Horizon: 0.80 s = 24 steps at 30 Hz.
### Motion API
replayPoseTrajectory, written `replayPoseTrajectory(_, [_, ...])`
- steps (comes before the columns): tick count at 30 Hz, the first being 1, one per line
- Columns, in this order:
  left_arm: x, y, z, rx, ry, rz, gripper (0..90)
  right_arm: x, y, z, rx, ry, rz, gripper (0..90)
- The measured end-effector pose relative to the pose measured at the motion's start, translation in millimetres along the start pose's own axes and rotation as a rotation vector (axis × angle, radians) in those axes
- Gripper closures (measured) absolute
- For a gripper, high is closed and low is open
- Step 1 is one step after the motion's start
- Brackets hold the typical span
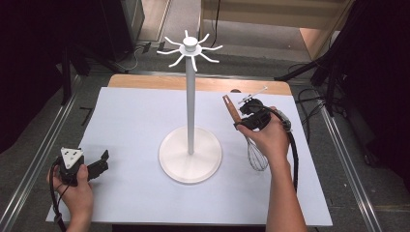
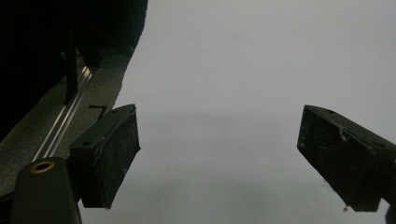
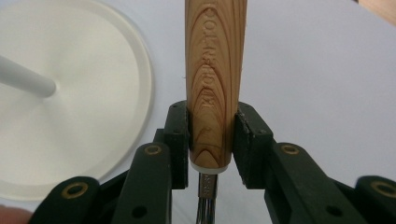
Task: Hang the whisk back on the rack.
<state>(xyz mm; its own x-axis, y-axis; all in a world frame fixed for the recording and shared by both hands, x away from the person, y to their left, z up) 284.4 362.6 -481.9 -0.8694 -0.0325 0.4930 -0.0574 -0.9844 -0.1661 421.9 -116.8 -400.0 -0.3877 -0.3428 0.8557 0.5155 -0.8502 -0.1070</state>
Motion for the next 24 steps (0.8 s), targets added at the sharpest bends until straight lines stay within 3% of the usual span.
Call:
replayPoseTrajectory(6, [-0.1,0.1,0.1,0.002,0.002,0.000,13.5,13.1,-6.6,2.7,-0.003,0.108,0.038,70.8])
replayPoseTrajectory(11, [-0.1,0.1,0.1,0.001,0.000,0.001,13.5,19.3,-10.7,2.8,-0.001,0.164,0.038,70.8])
replayPoseTrajectory(17, [-0.2,0.2,0.1,0.000,-0.002,0.001,13.5,26.5,-16.3,1.5,-0.006,0.257,0.117,70.8])
replayPoseTrajectory(18, [-0.2,0.1,0.1,0.000,-0.002,0.000,13.5,29.5,-18.8,1.0,-0.005,0.293,0.129,70.9])
replayPoseTrajectory(20, [-0.2,-0.1,0.0,0.000,-0.001,-0.001,13.5,31.1,-20.7,0.8,-0.007,0.310,0.136,70.8])
replayPoseTrajectory(24, [-0.2,-0.1,0.0,-0.001,-0.001,-0.001,13.5,42.1,-29.3,-0.1,-0.001,0.394,0.179,70.9])
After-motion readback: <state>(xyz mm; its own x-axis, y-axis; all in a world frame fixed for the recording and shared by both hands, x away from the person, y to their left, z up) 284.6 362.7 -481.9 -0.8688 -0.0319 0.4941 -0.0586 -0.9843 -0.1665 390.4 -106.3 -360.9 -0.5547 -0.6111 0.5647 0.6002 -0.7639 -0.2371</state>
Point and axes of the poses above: each handheld gripper's, and its own axes: x roughly backward along the jaws, z roughly out of its top, y roughly to its right, the point moved 4 cm from there along -x, roughly forward along the jaws, and after that the axes turned 8 degrees about -x, right-handed, at the moved point
